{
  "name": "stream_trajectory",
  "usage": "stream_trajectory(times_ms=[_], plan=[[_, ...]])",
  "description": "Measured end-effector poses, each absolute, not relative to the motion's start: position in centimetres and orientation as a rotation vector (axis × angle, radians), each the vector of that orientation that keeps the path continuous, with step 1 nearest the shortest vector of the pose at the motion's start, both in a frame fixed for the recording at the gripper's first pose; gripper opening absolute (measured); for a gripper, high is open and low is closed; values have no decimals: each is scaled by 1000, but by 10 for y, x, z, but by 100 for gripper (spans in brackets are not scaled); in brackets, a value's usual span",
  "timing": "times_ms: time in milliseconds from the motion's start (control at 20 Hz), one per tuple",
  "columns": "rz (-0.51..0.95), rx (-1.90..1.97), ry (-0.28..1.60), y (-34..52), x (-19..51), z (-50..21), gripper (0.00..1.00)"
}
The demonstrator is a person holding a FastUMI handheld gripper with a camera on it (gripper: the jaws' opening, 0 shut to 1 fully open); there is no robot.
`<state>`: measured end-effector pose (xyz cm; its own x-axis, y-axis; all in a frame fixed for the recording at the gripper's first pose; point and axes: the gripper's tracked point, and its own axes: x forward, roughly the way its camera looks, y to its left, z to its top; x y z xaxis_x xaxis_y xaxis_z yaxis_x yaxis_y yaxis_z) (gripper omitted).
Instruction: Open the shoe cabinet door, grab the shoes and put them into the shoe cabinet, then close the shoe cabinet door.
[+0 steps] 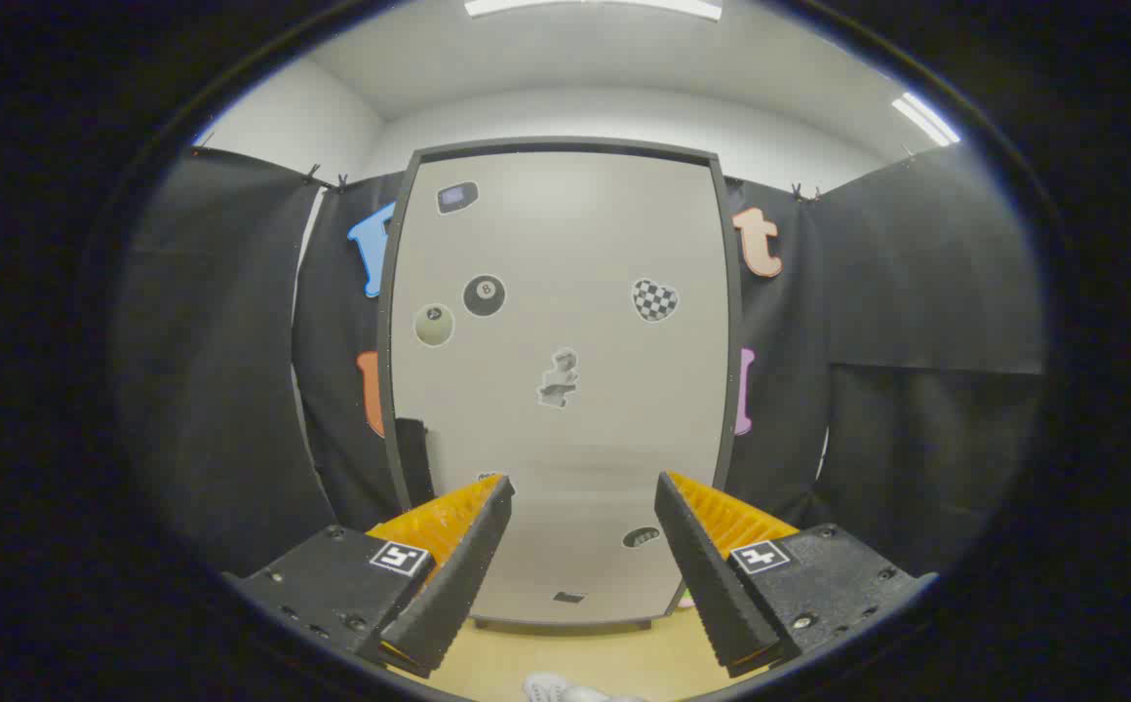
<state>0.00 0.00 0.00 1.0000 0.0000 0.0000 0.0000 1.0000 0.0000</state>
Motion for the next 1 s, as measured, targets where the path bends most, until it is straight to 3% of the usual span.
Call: stream_trajectory(times_ms=[1000], plan=[[29, -23, 2, 24, 17, -3, 97]])
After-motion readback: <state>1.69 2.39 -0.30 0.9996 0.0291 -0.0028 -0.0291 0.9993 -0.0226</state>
